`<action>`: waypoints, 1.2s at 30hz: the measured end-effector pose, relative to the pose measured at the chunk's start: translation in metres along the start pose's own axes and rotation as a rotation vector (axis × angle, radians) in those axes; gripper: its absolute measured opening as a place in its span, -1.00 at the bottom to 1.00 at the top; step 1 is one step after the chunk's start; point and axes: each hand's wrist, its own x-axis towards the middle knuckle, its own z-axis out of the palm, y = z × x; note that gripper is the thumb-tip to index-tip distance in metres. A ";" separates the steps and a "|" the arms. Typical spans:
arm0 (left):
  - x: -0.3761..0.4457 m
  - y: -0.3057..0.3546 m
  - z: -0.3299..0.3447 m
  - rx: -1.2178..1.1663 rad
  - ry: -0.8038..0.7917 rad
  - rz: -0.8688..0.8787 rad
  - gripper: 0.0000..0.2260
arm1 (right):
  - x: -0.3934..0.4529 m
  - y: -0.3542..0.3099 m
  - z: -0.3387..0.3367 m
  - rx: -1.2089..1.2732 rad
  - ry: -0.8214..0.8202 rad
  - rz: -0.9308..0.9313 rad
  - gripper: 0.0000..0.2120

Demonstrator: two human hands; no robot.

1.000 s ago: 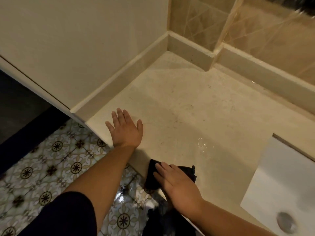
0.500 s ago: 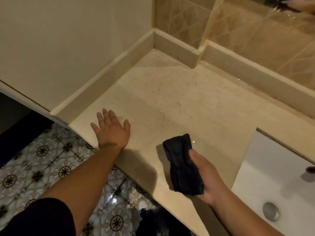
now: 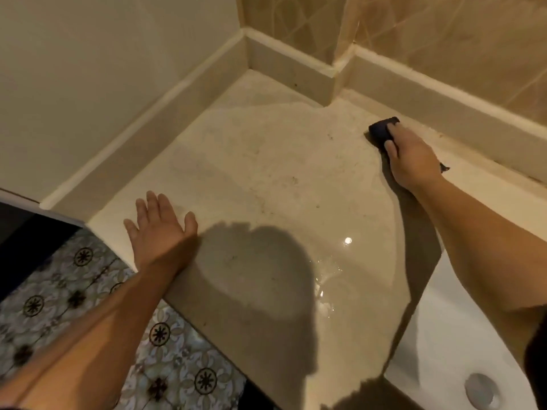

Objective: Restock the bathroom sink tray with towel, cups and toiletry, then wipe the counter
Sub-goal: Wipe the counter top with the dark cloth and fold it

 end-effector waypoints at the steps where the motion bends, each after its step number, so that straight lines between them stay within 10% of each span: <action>1: -0.001 0.000 -0.001 0.001 -0.002 -0.003 -0.33 | 0.004 0.002 0.008 -0.093 -0.007 -0.064 -0.61; 15: -0.006 -0.002 -0.003 -0.035 -0.003 0.032 -0.30 | -0.165 -0.114 0.050 -0.051 -0.069 -0.395 -0.66; 25: -0.009 -0.003 -0.008 -0.023 -0.058 0.059 -0.31 | -0.332 -0.198 0.091 0.048 -0.325 -0.456 -0.25; 30: -0.008 -0.003 -0.007 -0.029 -0.057 0.070 -0.31 | -0.374 -0.238 0.095 0.298 -0.264 -0.383 -0.45; 32: -0.008 -0.003 -0.007 -0.031 -0.054 0.071 -0.31 | -0.392 -0.250 0.094 0.533 -0.283 -0.224 -0.59; 36: -0.007 -0.002 -0.007 -0.033 -0.046 0.065 -0.31 | -0.394 -0.259 0.072 1.661 -0.622 0.861 -0.76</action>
